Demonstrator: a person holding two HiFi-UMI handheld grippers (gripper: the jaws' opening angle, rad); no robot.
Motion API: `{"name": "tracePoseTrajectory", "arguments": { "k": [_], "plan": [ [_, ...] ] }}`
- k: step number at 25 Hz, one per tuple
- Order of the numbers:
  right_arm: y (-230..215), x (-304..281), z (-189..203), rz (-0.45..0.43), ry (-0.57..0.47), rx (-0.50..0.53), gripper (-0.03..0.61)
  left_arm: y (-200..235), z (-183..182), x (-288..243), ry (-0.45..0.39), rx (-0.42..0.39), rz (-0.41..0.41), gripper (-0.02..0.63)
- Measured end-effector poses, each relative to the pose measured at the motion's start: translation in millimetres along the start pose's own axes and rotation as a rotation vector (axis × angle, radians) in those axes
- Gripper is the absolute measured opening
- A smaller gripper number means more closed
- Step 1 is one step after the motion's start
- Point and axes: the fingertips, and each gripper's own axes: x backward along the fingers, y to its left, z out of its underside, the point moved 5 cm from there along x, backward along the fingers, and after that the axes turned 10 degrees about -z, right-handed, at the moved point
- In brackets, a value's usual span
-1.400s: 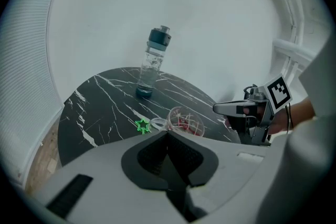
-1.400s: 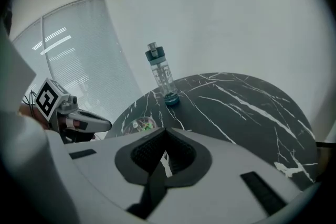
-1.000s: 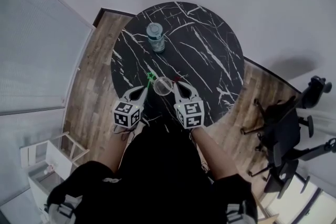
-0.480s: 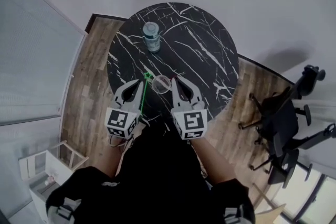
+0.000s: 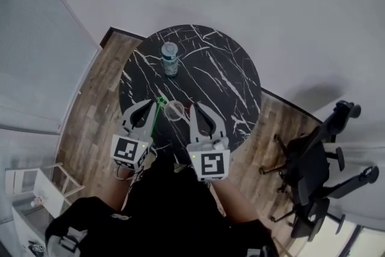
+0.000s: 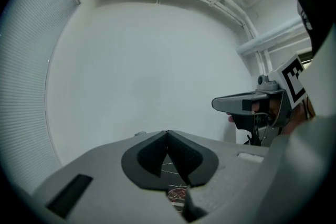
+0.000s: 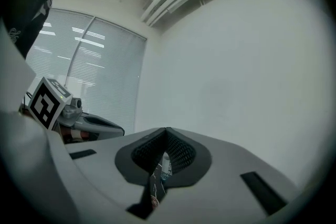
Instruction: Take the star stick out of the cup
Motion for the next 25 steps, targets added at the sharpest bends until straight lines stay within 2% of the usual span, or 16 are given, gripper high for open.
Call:
{"name": "tracePoseTrajectory", "arguments": {
  "k": [7, 13, 25],
  "plan": [
    [-20, 30, -15, -0.022, -0.042, -0.002, -0.003, -26, -21, 18, -0.031, 0.034, -0.066, 0.000],
    [-35, 54, -10, -0.037, -0.061, -0.022, -0.003, -51, -25, 32, -0.028, 0.010, -0.112, 0.000],
    [-40, 87, -12, -0.124, -0.093, 0.008, -0.003, -87, -28, 51, -0.006, -0.027, -0.173, 0.000]
  ]
}}
